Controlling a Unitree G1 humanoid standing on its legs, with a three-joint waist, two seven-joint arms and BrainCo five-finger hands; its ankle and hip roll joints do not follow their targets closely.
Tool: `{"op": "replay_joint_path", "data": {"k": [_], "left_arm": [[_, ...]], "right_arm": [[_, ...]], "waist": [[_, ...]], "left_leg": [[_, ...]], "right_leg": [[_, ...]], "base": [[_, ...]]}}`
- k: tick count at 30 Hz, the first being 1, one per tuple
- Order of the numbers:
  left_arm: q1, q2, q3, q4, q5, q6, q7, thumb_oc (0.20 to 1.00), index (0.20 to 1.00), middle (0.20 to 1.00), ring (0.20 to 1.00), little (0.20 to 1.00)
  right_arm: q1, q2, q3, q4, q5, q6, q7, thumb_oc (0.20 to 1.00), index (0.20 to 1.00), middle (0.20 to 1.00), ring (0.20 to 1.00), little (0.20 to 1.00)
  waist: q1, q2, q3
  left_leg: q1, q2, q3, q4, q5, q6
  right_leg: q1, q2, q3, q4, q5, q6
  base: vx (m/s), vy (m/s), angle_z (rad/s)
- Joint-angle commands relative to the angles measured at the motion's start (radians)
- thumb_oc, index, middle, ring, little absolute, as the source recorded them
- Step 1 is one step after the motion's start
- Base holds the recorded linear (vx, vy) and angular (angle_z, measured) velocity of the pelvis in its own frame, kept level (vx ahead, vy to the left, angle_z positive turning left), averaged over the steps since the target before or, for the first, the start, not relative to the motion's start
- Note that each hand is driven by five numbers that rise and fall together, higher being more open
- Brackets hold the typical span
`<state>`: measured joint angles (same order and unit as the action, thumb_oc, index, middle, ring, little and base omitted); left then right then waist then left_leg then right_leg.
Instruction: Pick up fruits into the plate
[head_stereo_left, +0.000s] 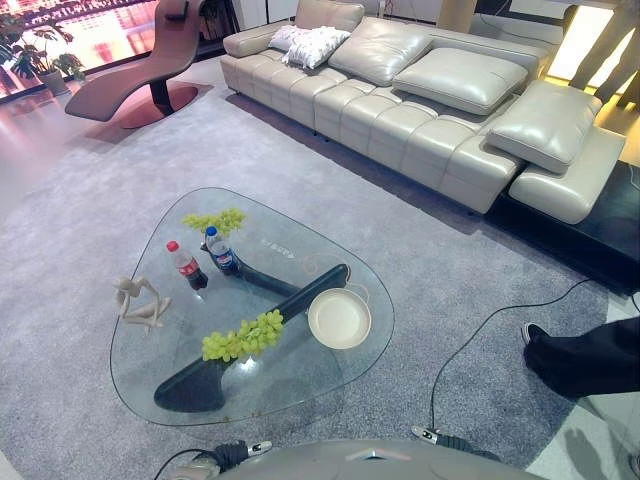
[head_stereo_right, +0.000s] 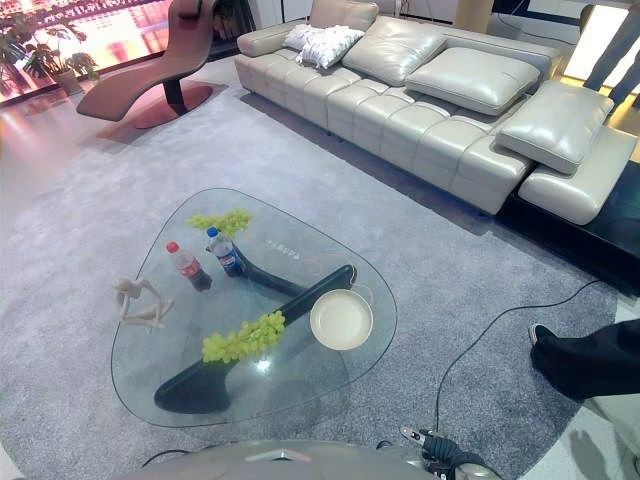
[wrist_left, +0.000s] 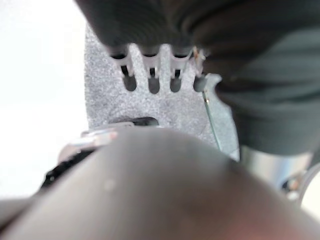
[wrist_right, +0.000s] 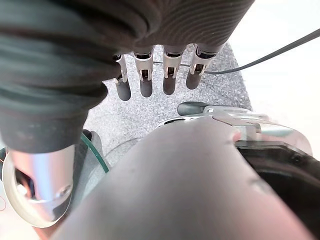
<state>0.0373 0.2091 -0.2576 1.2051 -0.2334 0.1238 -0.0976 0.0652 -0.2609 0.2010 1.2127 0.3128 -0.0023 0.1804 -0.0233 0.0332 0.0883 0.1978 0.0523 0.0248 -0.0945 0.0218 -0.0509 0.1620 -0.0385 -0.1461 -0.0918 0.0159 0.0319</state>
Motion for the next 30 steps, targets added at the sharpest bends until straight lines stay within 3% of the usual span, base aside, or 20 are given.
{"op": "replay_joint_path", "data": {"k": [1,11,18,30], "left_arm": [[-0.07,-0.01,0.005,0.063,0.034,-0.026,0.026,1.0,1.0,1.0,1.0,1.0],[-0.085,-0.002,0.009,0.057,0.016,-0.034,0.053,1.0,1.0,1.0,1.0,1.0],[-0.077,0.005,0.002,0.057,0.059,-0.041,0.05,1.0,1.0,1.0,1.0,1.0],[-0.089,0.022,-0.041,0.06,0.207,-0.073,0.132,1.0,1.0,1.0,1.0,1.0]], "right_arm": [[-0.071,0.059,0.031,0.027,-0.004,-0.014,0.002,1.0,1.0,1.0,1.0,1.0],[-0.085,0.046,0.037,0.025,-0.001,-0.008,0.005,1.0,1.0,1.0,1.0,1.0],[-0.084,0.036,0.036,0.03,-0.005,-0.004,0.011,1.0,1.0,1.0,1.0,1.0],[-0.089,0.011,0.032,0.073,-0.032,-0.027,0.044,1.0,1.0,1.0,1.0,1.0]], "waist": [[0.008,-0.038,0.031],[0.006,-0.028,0.046],[0.005,-0.023,0.052],[-0.005,-0.011,0.064]], "left_leg": [[0.02,-0.076,0.032,0.007,-0.127,0.063],[0.01,-0.076,0.033,0.013,-0.124,0.064],[0.011,-0.078,0.029,0.015,-0.124,0.064],[-0.003,-0.075,0.035,0.017,-0.12,0.061]], "right_leg": [[0.007,-0.028,0.07,0.051,-0.051,0.051],[-0.009,-0.028,0.072,0.065,-0.055,0.05],[-0.007,-0.029,0.071,0.066,-0.056,0.048],[-0.023,-0.024,0.081,0.063,-0.054,0.047]], "base": [[0.0,0.0,0.0],[0.0,0.0,0.0],[0.04,0.003,0.01],[0.04,-0.005,-0.01]]}}
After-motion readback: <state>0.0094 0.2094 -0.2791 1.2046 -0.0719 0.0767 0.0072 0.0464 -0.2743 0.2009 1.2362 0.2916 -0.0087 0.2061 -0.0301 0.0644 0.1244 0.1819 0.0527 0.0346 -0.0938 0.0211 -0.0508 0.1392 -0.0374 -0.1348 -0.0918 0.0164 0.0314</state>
